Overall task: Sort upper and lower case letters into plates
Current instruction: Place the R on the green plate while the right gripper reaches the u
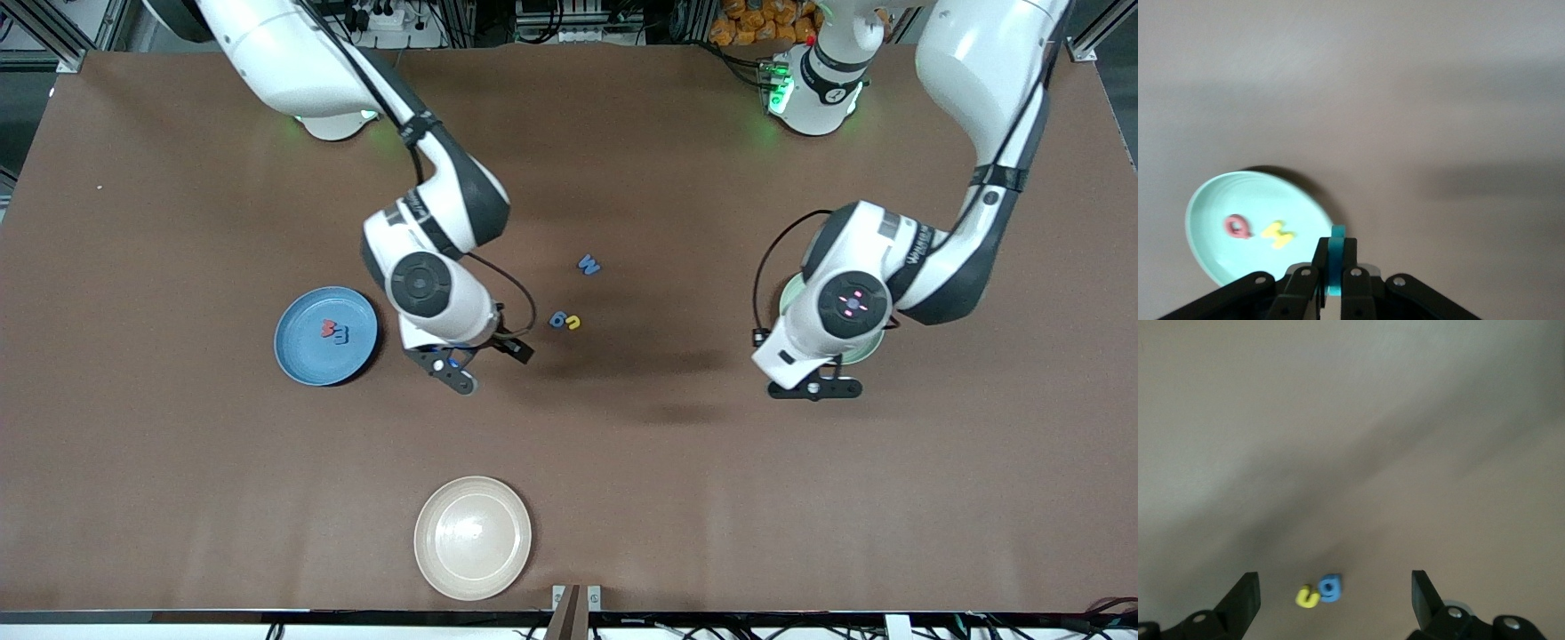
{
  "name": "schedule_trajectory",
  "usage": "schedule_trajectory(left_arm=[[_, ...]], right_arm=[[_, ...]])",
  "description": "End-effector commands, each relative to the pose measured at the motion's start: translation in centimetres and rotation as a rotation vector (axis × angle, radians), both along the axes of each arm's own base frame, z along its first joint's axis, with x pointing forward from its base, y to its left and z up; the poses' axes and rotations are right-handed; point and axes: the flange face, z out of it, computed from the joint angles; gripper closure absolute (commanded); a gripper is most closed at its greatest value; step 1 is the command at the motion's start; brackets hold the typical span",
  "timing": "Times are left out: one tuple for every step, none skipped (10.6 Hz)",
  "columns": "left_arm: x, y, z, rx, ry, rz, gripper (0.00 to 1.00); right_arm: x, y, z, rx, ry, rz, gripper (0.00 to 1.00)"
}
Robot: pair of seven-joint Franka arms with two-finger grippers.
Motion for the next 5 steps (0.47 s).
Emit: schedule_trajectory(left_arm=[[-1.8, 4.9, -1.9, -0.019, 0.071, -0.051, 1.00], [-2.6, 6.2, -4.0, -0.032, 0.104, -0.070, 1.00], [-3.6, 7.7, -6.0, -0.050, 0.092, -0.061, 1.00], [-4.4, 8.6, -7.2, -0.060, 0.084, -0.051, 0.97], [-4.4, 8.7, -7.3, -0.062, 0.083, -0.050, 0.54]], right_arm=[[0.6, 3.4, -2.3, 0.012, -0.038, -0.212, 0.00], [0.0, 5.1, -3.8, 0.026, -0.050, -0.285, 0.00], [-1.1, 7.4, -5.1, 0.037, -0.059, -0.343, 0.00], [-1.9, 8.5, -6.4, 0.015, -0.060, -0.389, 0.00], [-3.0, 9.6, -7.0, -0.004, -0.063, -0.394, 0.00]])
